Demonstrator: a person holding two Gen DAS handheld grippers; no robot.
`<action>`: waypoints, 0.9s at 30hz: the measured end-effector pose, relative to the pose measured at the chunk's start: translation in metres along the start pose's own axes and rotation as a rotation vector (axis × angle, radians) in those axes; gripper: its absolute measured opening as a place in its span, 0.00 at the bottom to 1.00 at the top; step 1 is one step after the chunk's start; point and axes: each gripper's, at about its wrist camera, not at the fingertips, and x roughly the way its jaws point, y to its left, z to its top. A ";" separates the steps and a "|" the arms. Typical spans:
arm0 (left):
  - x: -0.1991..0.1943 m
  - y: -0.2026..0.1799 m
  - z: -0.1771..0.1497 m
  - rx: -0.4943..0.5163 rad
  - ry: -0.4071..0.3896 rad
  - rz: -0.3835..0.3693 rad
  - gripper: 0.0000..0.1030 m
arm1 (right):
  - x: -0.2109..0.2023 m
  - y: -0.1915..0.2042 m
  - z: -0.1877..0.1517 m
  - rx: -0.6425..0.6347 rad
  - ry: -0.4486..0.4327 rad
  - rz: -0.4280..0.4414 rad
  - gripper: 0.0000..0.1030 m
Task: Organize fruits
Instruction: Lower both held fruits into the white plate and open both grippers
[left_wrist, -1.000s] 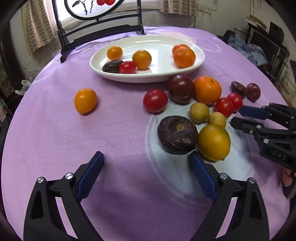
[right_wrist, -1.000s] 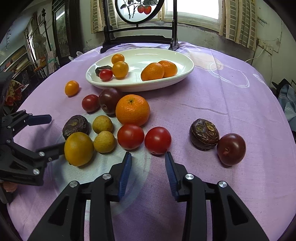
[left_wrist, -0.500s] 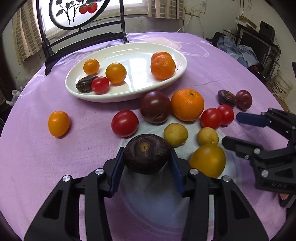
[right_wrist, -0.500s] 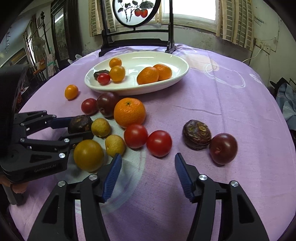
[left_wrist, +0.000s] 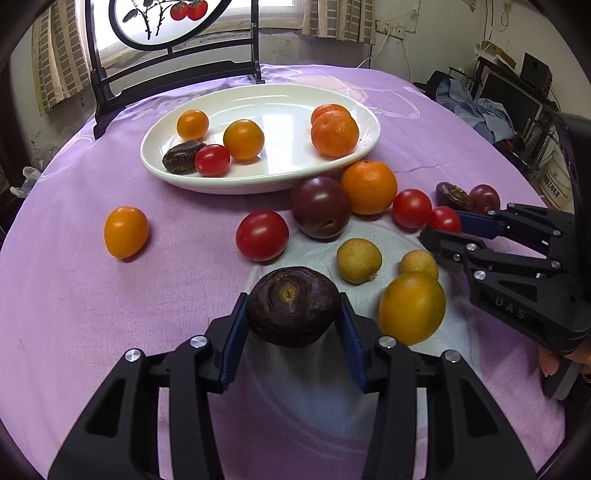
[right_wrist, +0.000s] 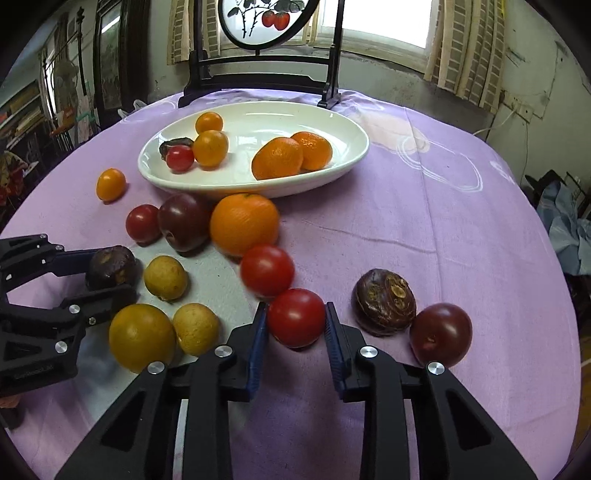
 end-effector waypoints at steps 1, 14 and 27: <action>-0.002 0.000 0.000 0.000 -0.003 0.001 0.44 | -0.002 0.000 0.000 0.004 0.000 0.005 0.29; -0.038 0.022 0.070 -0.061 -0.149 0.041 0.44 | -0.059 0.015 0.052 -0.007 -0.228 0.111 0.29; 0.025 0.072 0.119 -0.271 -0.059 0.104 0.70 | 0.028 0.040 0.092 -0.024 -0.084 0.127 0.34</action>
